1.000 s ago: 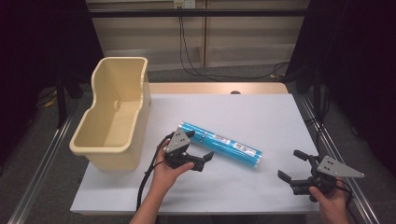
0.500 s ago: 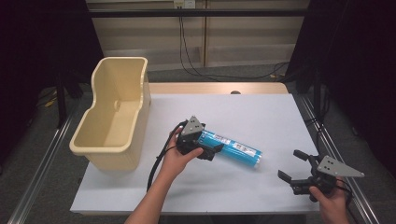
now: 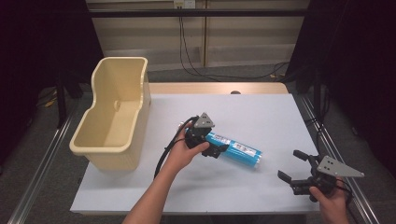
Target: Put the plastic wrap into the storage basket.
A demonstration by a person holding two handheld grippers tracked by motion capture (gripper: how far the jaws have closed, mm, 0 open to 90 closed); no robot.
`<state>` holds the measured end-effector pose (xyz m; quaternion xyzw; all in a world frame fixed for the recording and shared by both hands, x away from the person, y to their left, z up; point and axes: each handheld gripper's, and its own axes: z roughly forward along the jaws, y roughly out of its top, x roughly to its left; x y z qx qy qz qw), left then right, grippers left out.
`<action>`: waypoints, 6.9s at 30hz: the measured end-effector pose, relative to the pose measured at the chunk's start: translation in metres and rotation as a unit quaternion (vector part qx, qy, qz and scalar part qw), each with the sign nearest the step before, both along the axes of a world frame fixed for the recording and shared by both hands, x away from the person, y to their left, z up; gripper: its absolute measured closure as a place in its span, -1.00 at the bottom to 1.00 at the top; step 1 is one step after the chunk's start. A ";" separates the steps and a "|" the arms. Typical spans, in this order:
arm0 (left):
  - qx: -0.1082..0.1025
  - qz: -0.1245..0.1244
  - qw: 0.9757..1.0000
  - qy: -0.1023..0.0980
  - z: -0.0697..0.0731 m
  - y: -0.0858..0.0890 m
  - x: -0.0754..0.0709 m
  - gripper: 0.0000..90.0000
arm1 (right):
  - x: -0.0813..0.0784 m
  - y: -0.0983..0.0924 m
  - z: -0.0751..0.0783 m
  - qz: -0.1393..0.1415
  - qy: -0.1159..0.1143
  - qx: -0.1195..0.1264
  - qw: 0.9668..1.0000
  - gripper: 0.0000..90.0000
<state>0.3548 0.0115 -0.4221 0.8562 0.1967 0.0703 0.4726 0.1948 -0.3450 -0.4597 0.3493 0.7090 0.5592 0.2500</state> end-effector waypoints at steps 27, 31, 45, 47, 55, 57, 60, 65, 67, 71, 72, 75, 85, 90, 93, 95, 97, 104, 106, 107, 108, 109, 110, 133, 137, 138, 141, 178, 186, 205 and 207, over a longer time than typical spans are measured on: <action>0.075 -0.038 0.996 0.020 -0.013 -0.022 0.026 -0.97 | 0.001 -0.001 -0.001 0.002 0.005 -0.007 1.000 -0.96; 0.087 -0.042 0.995 0.021 -0.017 -0.024 0.026 -0.97 | 0.001 -0.001 -0.001 0.002 0.006 -0.007 1.000 -0.95; 0.105 -0.041 0.993 0.029 -0.025 -0.025 0.029 -0.97 | 0.001 -0.002 0.000 0.003 0.005 -0.010 1.000 -0.95; 0.112 -0.046 0.992 0.026 -0.027 -0.025 0.030 -0.97 | 0.001 -0.002 -0.001 0.003 0.005 -0.010 1.000 -0.95; 0.110 -0.046 0.992 0.031 -0.028 -0.025 0.031 -0.99 | 0.001 -0.001 -0.001 0.006 0.005 -0.013 1.000 -0.95; 0.109 -0.047 0.992 0.030 -0.028 -0.025 0.031 -1.00 | 0.001 -0.001 0.000 0.007 0.004 -0.013 1.000 -0.95; 0.109 -0.049 0.992 0.030 -0.029 -0.025 0.031 -1.00 | 0.001 -0.001 0.000 0.006 0.004 -0.015 1.000 -0.95; 0.119 -0.056 0.991 0.026 -0.028 -0.025 0.029 -1.00 | 0.000 -0.001 0.000 0.007 0.005 -0.017 1.000 -0.95; 0.122 -0.062 0.990 0.029 -0.028 -0.024 0.027 -1.00 | 0.000 -0.001 0.000 0.007 0.004 -0.017 1.000 -0.95; 0.134 -0.081 0.987 0.039 -0.028 -0.022 0.025 -1.00 | 0.000 -0.002 0.000 0.008 0.005 -0.020 1.000 -0.95; 0.137 -0.087 0.986 0.040 -0.028 -0.022 0.024 -1.00 | 0.000 -0.001 0.000 0.008 0.006 -0.020 1.000 -0.95; 0.142 -0.096 0.984 0.041 -0.027 -0.021 0.021 -1.00 | 0.000 -0.001 0.000 0.008 0.006 -0.021 1.000 -0.95; 0.160 -0.135 0.977 0.031 -0.030 -0.019 0.014 -1.00 | 0.000 0.000 0.000 0.011 0.008 -0.025 1.000 -0.95; 0.199 -0.162 0.966 0.005 -0.033 -0.021 0.009 -1.00 | 0.000 0.000 0.000 0.011 0.007 -0.025 1.000 -0.95; 0.229 -0.162 0.960 -0.019 -0.036 -0.023 0.006 -1.00 | 0.000 0.000 0.000 0.011 0.007 -0.026 1.000 -0.95; 0.252 -0.153 0.955 -0.039 -0.039 -0.027 0.002 -1.00 | 0.000 0.000 0.000 0.011 0.007 -0.027 1.000 -0.95; 0.268 -0.157 0.949 -0.053 -0.040 -0.028 0.001 -1.00 | 0.000 0.000 0.000 0.011 0.005 -0.029 0.999 -0.95; 0.280 -0.156 0.945 -0.063 -0.040 -0.028 0.003 -0.89 | 0.000 0.000 0.000 0.013 0.005 -0.028 0.999 -0.95; 0.282 -0.157 0.944 -0.062 -0.039 -0.028 0.003 -0.89 | 0.001 0.000 0.000 0.014 0.006 -0.029 0.999 -0.95; 0.282 -0.158 0.944 -0.063 -0.039 -0.028 0.003 -0.89 | 0.001 0.000 0.000 0.014 0.006 -0.029 0.999 -0.95; 0.284 -0.160 0.944 -0.062 -0.039 -0.028 0.003 -0.88 | 0.001 0.000 0.000 0.014 0.007 -0.029 0.999 -0.95; 0.286 -0.162 0.942 -0.062 -0.039 -0.028 0.003 -0.87 | 0.001 0.000 0.000 0.013 0.007 -0.027 1.000 -0.95; 0.282 -0.160 0.944 -0.060 -0.039 -0.029 0.002 -0.87 | 0.001 0.000 0.000 0.013 0.007 -0.030 0.999 -0.95; 0.334 -0.147 0.931 0.029 -0.028 -0.030 -0.015 -0.57 | -0.002 -0.004 0.001 0.008 0.007 -0.028 1.000 -0.94; 0.337 -0.152 0.927 0.057 -0.023 -0.019 -0.019 -0.46 | -0.002 -0.003 0.001 0.010 0.007 -0.030 0.999 -0.94; 0.335 -0.153 0.928 0.058 -0.023 -0.017 -0.020 -0.46 | -0.001 -0.003 0.001 0.010 0.006 -0.029 1.000 -0.94; 0.335 -0.160 0.926 0.067 -0.023 -0.017 -0.018 -0.45 | -0.001 -0.002 0.001 0.010 0.006 -0.028 1.000 -0.94; 0.356 -0.177 0.909 0.123 -0.025 -0.026 -0.014 -0.33 | 0.001 0.000 0.001 0.017 0.006 -0.032 0.999 -0.94; 0.349 -0.144 0.914 0.146 -0.024 -0.014 -0.010 -0.30 | 0.001 0.001 0.001 0.021 0.006 -0.033 0.999 -0.94; 0.360 -0.169 0.908 0.135 -0.028 -0.020 -0.009 -0.31 | 0.001 0.003 0.002 0.022 0.004 -0.035 0.999 -0.94; 0.362 -0.165 0.908 0.135 -0.028 -0.020 -0.009 -0.30 | 0.001 0.003 0.002 0.022 0.005 -0.035 0.999 -0.94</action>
